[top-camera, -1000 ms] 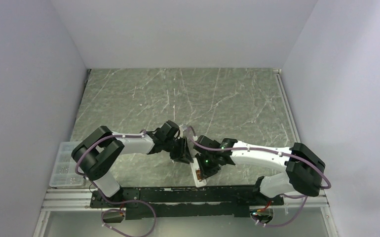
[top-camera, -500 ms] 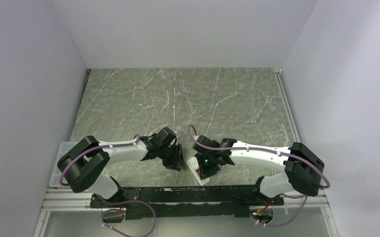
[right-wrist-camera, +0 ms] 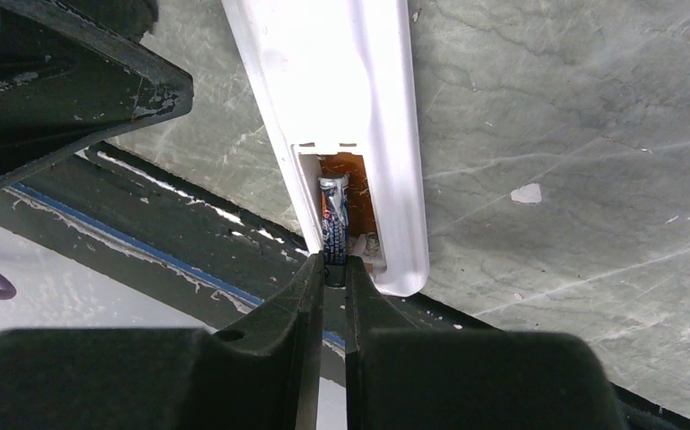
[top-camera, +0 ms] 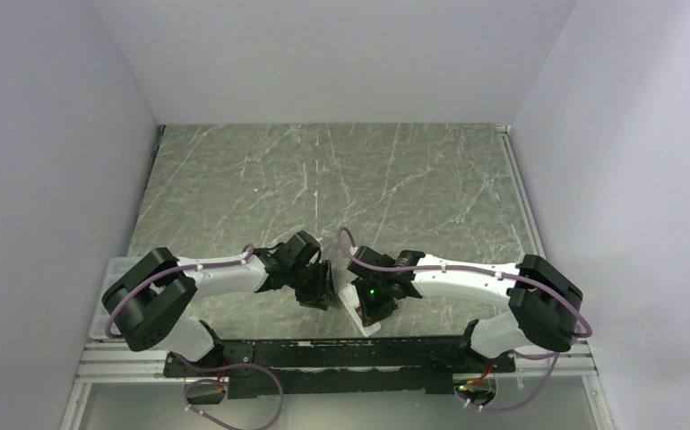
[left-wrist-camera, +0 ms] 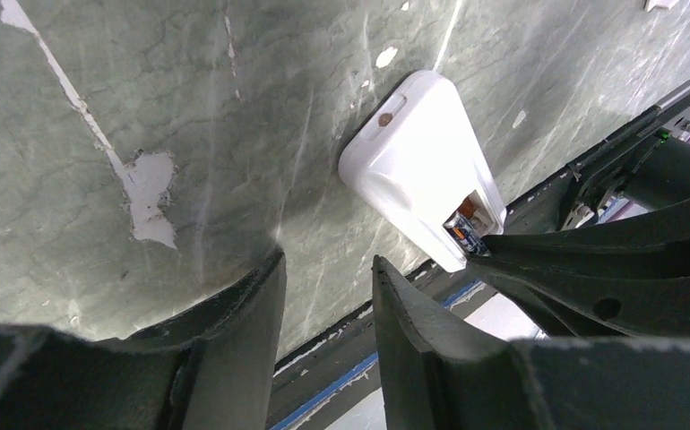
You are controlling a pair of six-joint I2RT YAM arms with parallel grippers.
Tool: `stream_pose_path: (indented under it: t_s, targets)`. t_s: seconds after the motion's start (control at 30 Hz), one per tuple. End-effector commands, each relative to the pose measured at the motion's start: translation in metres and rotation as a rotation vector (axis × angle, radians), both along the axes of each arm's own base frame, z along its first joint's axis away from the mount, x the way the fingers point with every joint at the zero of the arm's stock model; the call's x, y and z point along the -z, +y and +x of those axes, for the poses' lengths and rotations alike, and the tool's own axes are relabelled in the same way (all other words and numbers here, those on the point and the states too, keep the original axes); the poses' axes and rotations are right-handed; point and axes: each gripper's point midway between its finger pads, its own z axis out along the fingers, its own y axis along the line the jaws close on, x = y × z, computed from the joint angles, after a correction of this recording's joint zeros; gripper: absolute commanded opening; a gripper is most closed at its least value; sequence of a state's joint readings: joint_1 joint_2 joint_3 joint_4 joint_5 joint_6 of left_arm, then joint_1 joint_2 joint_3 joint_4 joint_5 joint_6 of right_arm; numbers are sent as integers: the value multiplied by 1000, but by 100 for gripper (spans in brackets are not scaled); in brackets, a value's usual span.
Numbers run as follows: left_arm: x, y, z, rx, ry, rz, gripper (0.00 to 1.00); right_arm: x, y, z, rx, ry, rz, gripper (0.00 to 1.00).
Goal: Load the batteries into the remote control
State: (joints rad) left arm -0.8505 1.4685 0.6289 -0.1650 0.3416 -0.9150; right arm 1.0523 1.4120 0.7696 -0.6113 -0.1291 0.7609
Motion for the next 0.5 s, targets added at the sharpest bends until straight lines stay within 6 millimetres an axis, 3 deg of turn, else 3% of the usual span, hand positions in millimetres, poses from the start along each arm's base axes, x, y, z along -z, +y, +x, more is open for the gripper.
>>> stream_pose_path:
  t_s: [0.0,0.23,0.47]
  targets:
    - [-10,-14,15,-10,-50,-32,46,-1,10,14,14,-58,14,0]
    - [1,-26,24,-11,-50,-39,48,1,10,16,7,-70,10,0]
    - [-5,-25,39,-40,-90,-22,49,3,8,15,7,-71,19,0]
